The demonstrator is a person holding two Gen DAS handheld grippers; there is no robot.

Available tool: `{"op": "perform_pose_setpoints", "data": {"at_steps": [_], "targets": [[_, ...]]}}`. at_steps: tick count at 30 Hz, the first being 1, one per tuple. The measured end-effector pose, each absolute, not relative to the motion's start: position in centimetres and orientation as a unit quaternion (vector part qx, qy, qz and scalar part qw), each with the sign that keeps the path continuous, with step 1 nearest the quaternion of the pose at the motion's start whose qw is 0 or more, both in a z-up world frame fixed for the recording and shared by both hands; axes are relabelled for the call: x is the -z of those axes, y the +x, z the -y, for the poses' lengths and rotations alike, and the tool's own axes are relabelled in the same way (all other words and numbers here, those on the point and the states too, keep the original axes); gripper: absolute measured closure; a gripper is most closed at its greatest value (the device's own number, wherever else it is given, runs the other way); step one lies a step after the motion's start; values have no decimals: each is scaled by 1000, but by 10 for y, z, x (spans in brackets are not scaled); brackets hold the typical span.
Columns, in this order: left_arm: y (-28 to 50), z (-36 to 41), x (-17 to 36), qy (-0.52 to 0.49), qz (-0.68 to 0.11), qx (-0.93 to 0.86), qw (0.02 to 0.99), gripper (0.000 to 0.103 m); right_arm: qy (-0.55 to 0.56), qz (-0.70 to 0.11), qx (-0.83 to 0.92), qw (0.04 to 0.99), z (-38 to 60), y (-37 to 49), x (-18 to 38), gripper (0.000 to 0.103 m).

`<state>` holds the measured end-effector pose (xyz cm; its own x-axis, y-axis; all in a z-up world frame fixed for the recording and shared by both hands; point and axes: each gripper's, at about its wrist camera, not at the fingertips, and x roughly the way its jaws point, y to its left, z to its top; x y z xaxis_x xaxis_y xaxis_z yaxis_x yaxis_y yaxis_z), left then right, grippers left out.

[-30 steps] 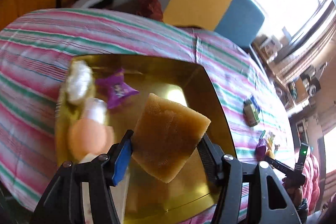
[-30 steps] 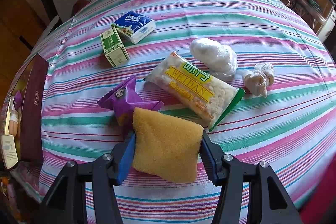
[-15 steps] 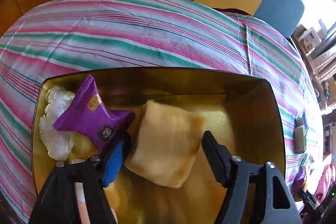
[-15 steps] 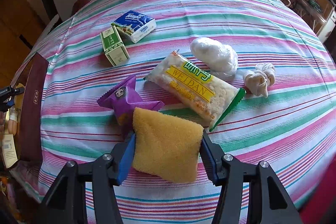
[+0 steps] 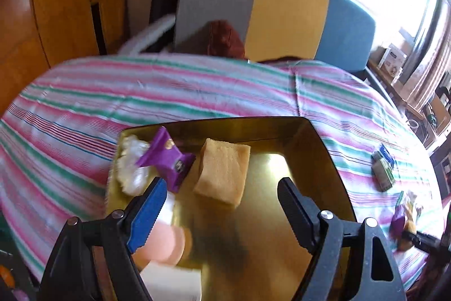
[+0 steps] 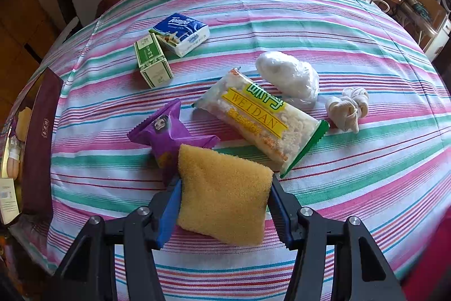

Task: Organize objects
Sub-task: 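Carry the second yellow sponge into the tray with the right gripper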

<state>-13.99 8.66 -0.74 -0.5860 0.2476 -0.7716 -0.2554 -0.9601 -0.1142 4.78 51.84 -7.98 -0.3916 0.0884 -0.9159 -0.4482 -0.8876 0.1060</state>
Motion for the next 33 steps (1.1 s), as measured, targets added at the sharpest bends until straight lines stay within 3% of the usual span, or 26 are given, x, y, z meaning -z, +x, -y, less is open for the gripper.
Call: {"op": "perform_pose_setpoints", "data": {"at_steps": [12,28,33], "targets": [[-67,-54,-13,-394,6,-910,132,21,-511,-164,-823,185,-512,54,74,45],[-54,-17,-3,-394,28,-912,113,21,-456,-139,-852,216,-493,60,38,45],[-52,8,-3,-393,59,-912,102,21,-429,-128,-877,177,-465,50,12,45]]}}
